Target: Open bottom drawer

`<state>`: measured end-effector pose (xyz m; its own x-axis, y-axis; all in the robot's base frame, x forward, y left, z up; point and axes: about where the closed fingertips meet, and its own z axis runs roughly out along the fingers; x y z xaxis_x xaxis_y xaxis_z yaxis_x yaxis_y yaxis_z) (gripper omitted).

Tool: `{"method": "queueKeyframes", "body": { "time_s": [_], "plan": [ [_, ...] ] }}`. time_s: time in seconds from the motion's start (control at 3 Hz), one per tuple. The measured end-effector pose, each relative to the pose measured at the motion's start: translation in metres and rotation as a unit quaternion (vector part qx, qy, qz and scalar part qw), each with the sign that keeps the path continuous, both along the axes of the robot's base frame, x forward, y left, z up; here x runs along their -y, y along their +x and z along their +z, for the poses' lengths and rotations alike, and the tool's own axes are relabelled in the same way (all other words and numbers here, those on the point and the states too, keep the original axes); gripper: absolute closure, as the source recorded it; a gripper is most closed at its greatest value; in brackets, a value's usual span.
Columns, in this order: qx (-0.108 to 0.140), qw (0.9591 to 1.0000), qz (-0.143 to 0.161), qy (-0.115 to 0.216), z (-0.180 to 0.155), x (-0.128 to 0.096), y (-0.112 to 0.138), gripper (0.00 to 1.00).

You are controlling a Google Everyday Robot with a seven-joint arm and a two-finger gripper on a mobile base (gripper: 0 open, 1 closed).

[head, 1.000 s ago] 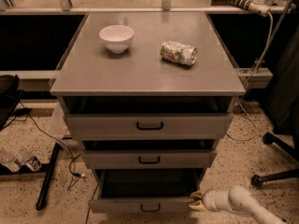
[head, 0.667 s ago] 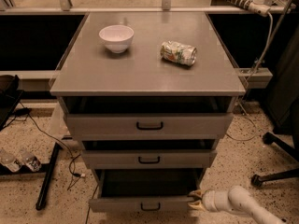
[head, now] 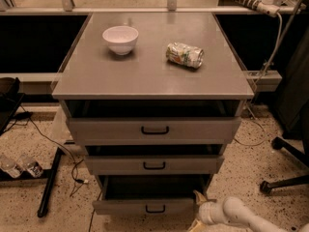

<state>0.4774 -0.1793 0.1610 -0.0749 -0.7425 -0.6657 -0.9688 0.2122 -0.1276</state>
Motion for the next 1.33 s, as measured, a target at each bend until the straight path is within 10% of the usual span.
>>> {"method": "queueKeyframes", "body": {
  "time_s": [0.33, 1.33],
  "plan": [
    [0.000, 1.0000, 0.001, 0.000, 0.002, 0.001, -0.001, 0.00],
    [0.001, 1.0000, 0.001, 0.005, 0.013, 0.009, -0.008, 0.66]
  ]
}}
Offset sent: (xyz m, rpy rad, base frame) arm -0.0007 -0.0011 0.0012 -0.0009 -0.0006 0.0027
